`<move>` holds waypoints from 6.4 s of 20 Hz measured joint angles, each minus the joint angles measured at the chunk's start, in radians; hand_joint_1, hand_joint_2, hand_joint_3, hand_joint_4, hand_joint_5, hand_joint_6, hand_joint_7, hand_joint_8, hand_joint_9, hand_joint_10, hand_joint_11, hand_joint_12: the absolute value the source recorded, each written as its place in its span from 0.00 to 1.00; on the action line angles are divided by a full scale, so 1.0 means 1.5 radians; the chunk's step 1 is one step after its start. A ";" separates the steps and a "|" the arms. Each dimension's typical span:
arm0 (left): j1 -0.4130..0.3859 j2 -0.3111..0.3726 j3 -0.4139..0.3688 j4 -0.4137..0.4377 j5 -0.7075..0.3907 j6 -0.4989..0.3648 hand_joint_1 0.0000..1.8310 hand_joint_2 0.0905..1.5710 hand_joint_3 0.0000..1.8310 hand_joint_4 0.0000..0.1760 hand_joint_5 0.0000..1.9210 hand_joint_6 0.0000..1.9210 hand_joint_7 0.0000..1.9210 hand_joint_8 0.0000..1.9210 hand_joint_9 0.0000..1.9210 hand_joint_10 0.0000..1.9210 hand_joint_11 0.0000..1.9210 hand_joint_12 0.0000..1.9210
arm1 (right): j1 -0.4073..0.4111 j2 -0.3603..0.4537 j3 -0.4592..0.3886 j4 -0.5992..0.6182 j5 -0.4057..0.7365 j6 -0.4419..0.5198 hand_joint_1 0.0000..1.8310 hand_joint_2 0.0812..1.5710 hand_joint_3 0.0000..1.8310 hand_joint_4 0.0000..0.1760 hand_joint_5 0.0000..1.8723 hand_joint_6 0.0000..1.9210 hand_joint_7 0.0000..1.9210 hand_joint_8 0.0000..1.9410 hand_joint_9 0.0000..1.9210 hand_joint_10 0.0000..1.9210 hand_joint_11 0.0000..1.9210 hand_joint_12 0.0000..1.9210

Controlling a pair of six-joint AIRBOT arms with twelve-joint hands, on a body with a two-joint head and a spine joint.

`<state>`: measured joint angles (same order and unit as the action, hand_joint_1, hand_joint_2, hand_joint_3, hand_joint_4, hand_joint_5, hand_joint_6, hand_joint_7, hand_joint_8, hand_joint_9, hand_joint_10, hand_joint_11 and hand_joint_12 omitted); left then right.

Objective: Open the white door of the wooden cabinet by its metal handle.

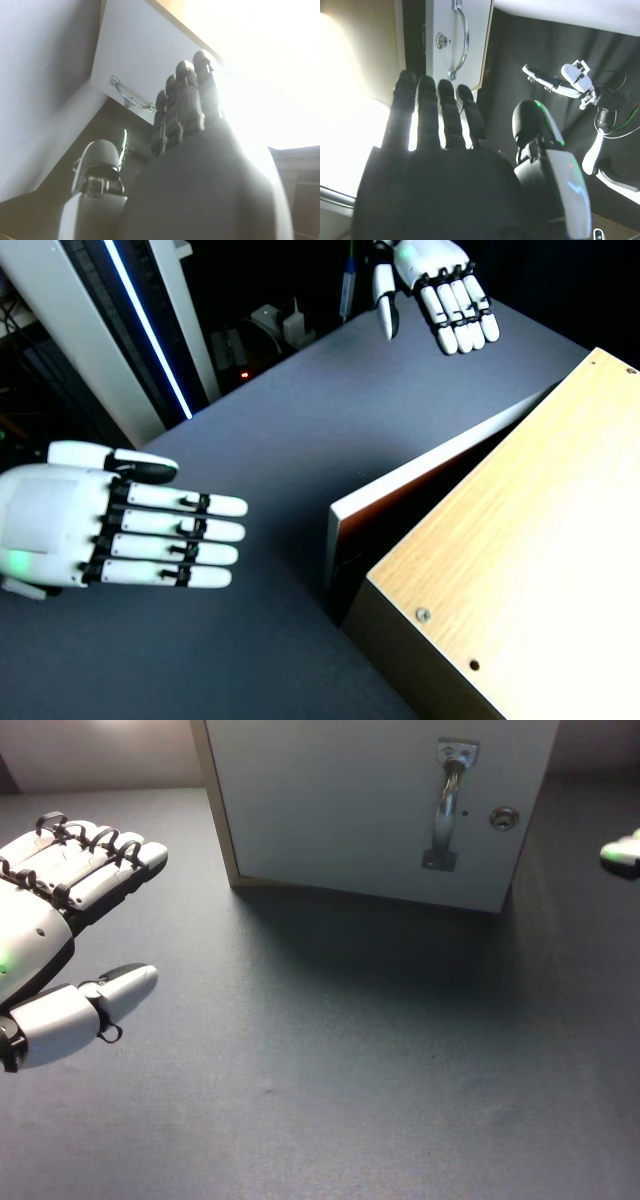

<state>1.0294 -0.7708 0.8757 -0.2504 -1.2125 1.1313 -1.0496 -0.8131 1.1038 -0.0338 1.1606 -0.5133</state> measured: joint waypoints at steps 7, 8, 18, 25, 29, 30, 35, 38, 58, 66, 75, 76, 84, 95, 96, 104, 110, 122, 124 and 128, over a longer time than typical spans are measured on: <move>0.000 0.000 0.002 0.001 0.001 -0.002 0.07 0.93 0.00 0.00 0.07 0.00 0.06 0.00 0.06 0.00 0.04 0.12 | 0.017 -0.013 0.014 -0.002 -0.005 0.000 0.14 0.89 0.00 0.00 0.10 0.00 0.09 0.00 0.08 0.00 0.10 0.04; 0.000 0.000 0.002 0.001 0.001 -0.002 0.07 0.92 0.00 0.00 0.07 0.00 0.07 0.00 0.07 0.00 0.05 0.12 | 0.022 -0.017 0.017 0.001 -0.007 0.000 0.12 0.89 0.00 0.00 0.09 0.00 0.08 0.00 0.06 0.00 0.09 0.03; 0.000 -0.004 0.006 0.005 0.005 -0.004 0.04 0.93 0.00 0.00 0.06 0.00 0.06 0.00 0.06 0.00 0.04 0.11 | 0.112 -0.057 0.076 -0.010 -0.076 -0.008 0.00 0.91 0.00 0.00 0.00 0.00 0.00 0.00 0.00 0.00 0.00 0.00; 0.000 -0.004 0.006 0.004 0.005 -0.007 0.06 0.93 0.00 0.00 0.06 0.00 0.06 0.00 0.06 0.00 0.04 0.11 | 0.149 -0.069 0.100 -0.011 -0.126 -0.016 0.00 0.86 0.00 0.00 0.00 0.00 0.00 0.00 0.00 0.00 0.00 0.00; 0.000 -0.004 0.006 0.004 0.005 -0.007 0.05 0.92 0.00 0.00 0.05 0.00 0.06 0.00 0.06 0.00 0.04 0.10 | 0.166 -0.080 0.112 -0.013 -0.140 -0.019 0.00 0.83 0.00 0.00 0.00 0.00 0.00 0.00 0.00 0.00 0.00 0.00; 0.000 -0.004 0.006 0.004 0.006 -0.007 0.04 0.92 0.00 0.00 0.05 0.00 0.06 0.00 0.06 0.00 0.04 0.10 | 0.172 -0.083 0.116 -0.014 -0.143 -0.020 0.00 0.81 0.00 0.00 0.00 0.00 0.00 0.00 0.00 0.00 0.00 0.00; 0.000 -0.008 0.007 0.005 0.006 -0.009 0.06 0.93 0.00 0.00 0.06 0.00 0.06 0.00 0.06 0.00 0.04 0.09 | 0.198 -0.091 0.132 -0.017 -0.167 -0.026 0.00 0.82 0.00 0.00 0.00 0.00 0.00 0.00 0.00 0.00 0.00 0.00; 0.001 -0.008 0.007 0.005 0.006 -0.009 0.07 0.92 0.00 0.00 0.06 0.00 0.06 0.00 0.06 0.00 0.04 0.09 | 0.201 -0.097 0.137 -0.018 -0.180 -0.027 0.00 0.81 0.00 0.00 0.00 0.00 0.00 0.00 0.00 0.00 0.00 0.00; 0.007 -0.010 0.008 0.005 0.005 -0.019 0.06 0.92 0.00 0.00 0.05 0.00 0.06 0.00 0.06 0.00 0.06 0.07 | 0.225 -0.108 0.120 -0.046 -0.189 -0.028 0.00 0.85 0.01 0.00 0.00 0.00 0.00 0.00 0.00 0.00 0.00 0.00; 0.018 -0.010 0.008 0.002 -0.011 -0.021 0.07 0.93 0.00 0.00 0.05 0.00 0.05 0.00 0.05 0.00 0.05 0.06 | 0.224 -0.087 0.086 -0.073 -0.148 -0.028 0.07 0.94 0.00 0.00 0.00 0.00 0.00 0.00 0.00 0.00 0.00 0.00; 0.024 -0.010 0.008 0.002 -0.015 -0.024 0.07 0.92 0.00 0.00 0.06 0.00 0.05 0.00 0.06 0.00 0.06 0.07 | 0.222 -0.080 0.060 -0.123 -0.133 -0.028 0.00 0.89 0.00 0.00 0.00 0.00 0.00 0.00 0.00 0.00 0.00 0.00; 0.024 -0.010 0.008 0.002 -0.016 -0.024 0.08 0.92 0.00 0.00 0.06 0.00 0.05 0.00 0.06 0.00 0.06 0.07 | 0.222 -0.079 0.057 -0.125 -0.134 -0.027 0.00 0.88 0.00 0.00 0.00 0.00 0.00 0.00 0.00 0.00 0.00 0.00; 0.024 -0.010 0.008 0.001 -0.019 -0.024 0.08 0.92 0.00 0.00 0.05 0.00 0.04 0.00 0.05 0.00 0.05 0.07 | 0.222 -0.077 0.042 -0.171 -0.117 -0.005 0.00 0.82 0.00 0.00 0.00 0.00 0.00 0.00 0.00 0.00 0.00 0.00; 0.024 -0.010 0.008 -0.001 -0.020 -0.024 0.09 0.93 0.00 0.00 0.06 0.00 0.05 0.00 0.05 0.00 0.05 0.06 | 0.222 -0.077 0.029 -0.228 -0.109 0.016 0.01 0.88 0.01 0.00 0.00 0.00 0.00 0.00 0.00 0.00 0.08 0.03; 0.024 -0.010 0.008 -0.002 -0.020 -0.024 0.10 0.93 0.00 0.00 0.06 0.00 0.05 0.00 0.06 0.00 0.06 0.07 | 0.223 -0.078 0.028 -0.234 -0.109 0.018 0.01 0.89 0.01 0.00 0.00 0.00 0.00 0.00 0.00 0.00 0.03 0.01; 0.024 -0.010 0.008 -0.004 -0.020 -0.025 0.09 0.93 0.00 0.00 0.06 0.00 0.05 0.00 0.07 0.00 0.07 0.07 | 0.233 -0.111 0.023 -0.285 -0.104 0.034 0.06 0.91 0.00 0.00 0.00 0.00 0.00 0.00 0.00 0.00 0.00 0.00; 0.024 -0.010 0.008 -0.003 -0.019 -0.025 0.06 0.87 0.00 0.00 0.05 0.00 0.01 0.00 0.04 0.00 0.06 0.07 | 0.249 -0.131 0.023 -0.315 -0.100 0.045 0.06 0.90 0.00 0.00 0.00 0.00 0.00 0.00 0.00 0.00 0.00 0.00; 0.025 -0.010 0.006 -0.003 -0.020 -0.026 0.23 0.82 0.00 0.00 0.06 0.00 0.03 0.00 0.03 0.00 0.00 0.14 | 0.271 -0.164 0.033 -0.346 -0.113 0.059 0.01 0.92 0.00 0.00 0.00 0.00 0.00 0.00 0.00 0.00 0.00 0.00; 0.029 -0.010 0.006 -0.009 -0.020 -0.026 0.13 0.85 0.00 0.00 0.06 0.00 0.03 0.00 0.03 0.00 0.00 0.13 | 0.276 -0.172 0.036 -0.353 -0.115 0.061 0.00 0.92 0.00 0.00 0.00 0.00 0.00 0.00 0.00 0.00 0.00 0.00; 0.033 -0.010 0.006 -0.019 -0.021 -0.026 0.00 0.82 0.00 0.00 0.03 0.01 0.01 0.01 0.00 0.00 0.01 0.01 | 0.291 -0.198 0.046 -0.367 -0.118 0.066 0.07 0.91 0.00 0.00 0.00 0.00 0.00 0.00 0.00 0.00 0.00 0.00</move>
<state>1.0782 -0.7853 0.8848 -0.2783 -1.2438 1.0916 -0.6132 -1.1095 1.1721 -0.5846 0.9836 -0.4137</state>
